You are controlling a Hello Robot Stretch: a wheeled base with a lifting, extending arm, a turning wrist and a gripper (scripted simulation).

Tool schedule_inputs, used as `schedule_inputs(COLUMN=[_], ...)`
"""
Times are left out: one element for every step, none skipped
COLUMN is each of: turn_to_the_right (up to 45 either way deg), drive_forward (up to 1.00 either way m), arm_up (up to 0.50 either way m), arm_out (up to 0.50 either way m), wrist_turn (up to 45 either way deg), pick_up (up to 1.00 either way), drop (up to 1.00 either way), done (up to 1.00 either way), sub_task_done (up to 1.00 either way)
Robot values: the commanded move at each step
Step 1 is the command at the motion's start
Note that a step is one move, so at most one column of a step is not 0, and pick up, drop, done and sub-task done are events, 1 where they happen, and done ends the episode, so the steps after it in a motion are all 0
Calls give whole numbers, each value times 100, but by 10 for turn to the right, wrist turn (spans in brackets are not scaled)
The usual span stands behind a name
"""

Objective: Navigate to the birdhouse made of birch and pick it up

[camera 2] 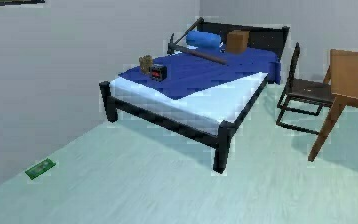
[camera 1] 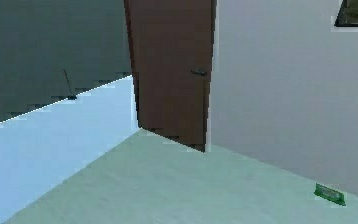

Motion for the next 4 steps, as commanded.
schedule_inputs(turn_to_the_right=[90,0,-90,0], drive_forward=[0,25,0,60], arm_up=[0,0,0,0], arm_out=[0,0,0,0], wrist_turn=[0,0,0,0], pick_up=[0,0,0,0], drop=[0,0,0,0], done=[0,0,0,0], sub_task_done=[0,0,0,0])
